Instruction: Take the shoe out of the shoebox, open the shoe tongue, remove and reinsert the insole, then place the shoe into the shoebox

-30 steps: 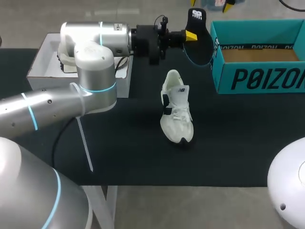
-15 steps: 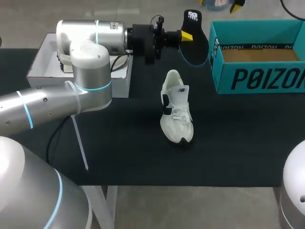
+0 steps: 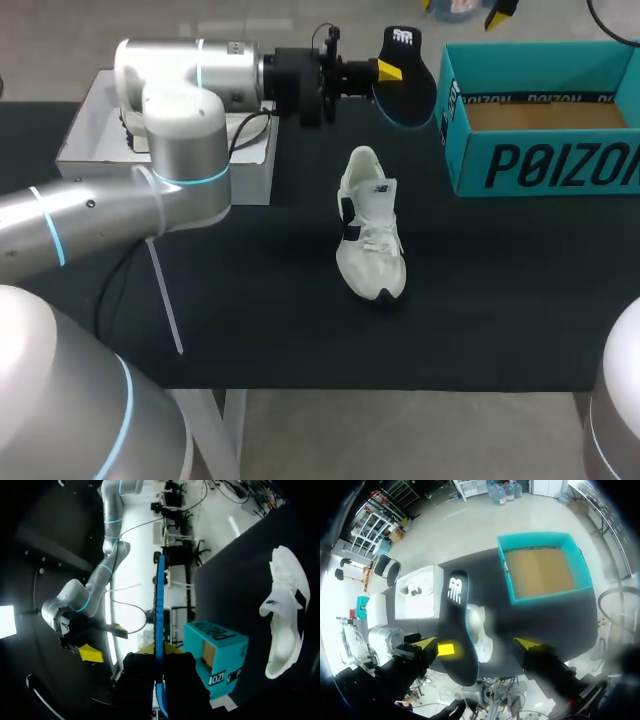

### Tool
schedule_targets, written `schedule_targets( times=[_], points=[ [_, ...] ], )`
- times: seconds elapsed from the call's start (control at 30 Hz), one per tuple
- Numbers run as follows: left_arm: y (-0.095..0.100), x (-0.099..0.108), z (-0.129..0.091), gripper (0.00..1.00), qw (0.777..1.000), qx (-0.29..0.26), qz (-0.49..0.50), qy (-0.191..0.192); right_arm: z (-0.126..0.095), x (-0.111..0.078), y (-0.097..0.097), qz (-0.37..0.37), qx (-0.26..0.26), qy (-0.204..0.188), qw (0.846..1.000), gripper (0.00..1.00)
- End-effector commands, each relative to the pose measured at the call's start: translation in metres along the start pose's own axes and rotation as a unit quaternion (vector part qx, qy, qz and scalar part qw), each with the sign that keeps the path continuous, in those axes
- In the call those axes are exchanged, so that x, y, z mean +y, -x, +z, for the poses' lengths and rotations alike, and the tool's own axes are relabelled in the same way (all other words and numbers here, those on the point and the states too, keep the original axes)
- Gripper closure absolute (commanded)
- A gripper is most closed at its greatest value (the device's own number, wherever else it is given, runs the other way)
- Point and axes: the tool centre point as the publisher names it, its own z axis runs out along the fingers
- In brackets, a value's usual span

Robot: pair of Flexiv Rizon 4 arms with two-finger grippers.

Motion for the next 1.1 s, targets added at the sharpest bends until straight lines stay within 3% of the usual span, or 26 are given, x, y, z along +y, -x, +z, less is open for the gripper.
schedule_targets(
  times=[0.03,0.5,0.53,0.6,0.63,0.67,0.73,1.1],
  points=[
    [0.008,0.005,-0.003,1.00,0.990,0.006,-0.131,-0.054,0.002,0.001,0.001,0.003,0.004,-0.004,1.000,0.00],
    [0.008,0.005,-0.003,1.00,0.990,0.006,-0.131,-0.054,0.002,0.000,0.007,-0.006,-0.020,0.001,1.000,0.00],
    [0.009,0.005,-0.003,1.00,0.986,0.002,-0.154,-0.064,0.002,0.000,0.007,-0.006,-0.020,0.001,1.000,0.00],
    [0.010,0.006,0.000,1.00,0.965,0.047,-0.245,-0.076,0.002,0.000,0.007,-0.006,-0.017,0.001,1.000,0.00],
    [0.012,0.005,0.000,1.00,0.955,0.059,-0.282,-0.066,0.002,0.000,0.007,-0.006,-0.016,0.001,1.000,0.00],
    [0.012,0.004,0.001,1.00,0.934,0.072,-0.336,-0.096,0.002,0.000,0.007,-0.006,-0.014,0.000,1.000,0.00],
    [0.021,0.000,-0.004,1.00,0.893,0.042,-0.420,-0.157,0.003,0.000,0.007,-0.006,-0.013,0.000,1.000,0.00],
    [0.021,0.000,-0.004,1.00,0.893,0.042,-0.420,-0.157,0.004,0.004,0.010,-0.008,-0.013,-0.003,1.000,0.00]
  ],
)
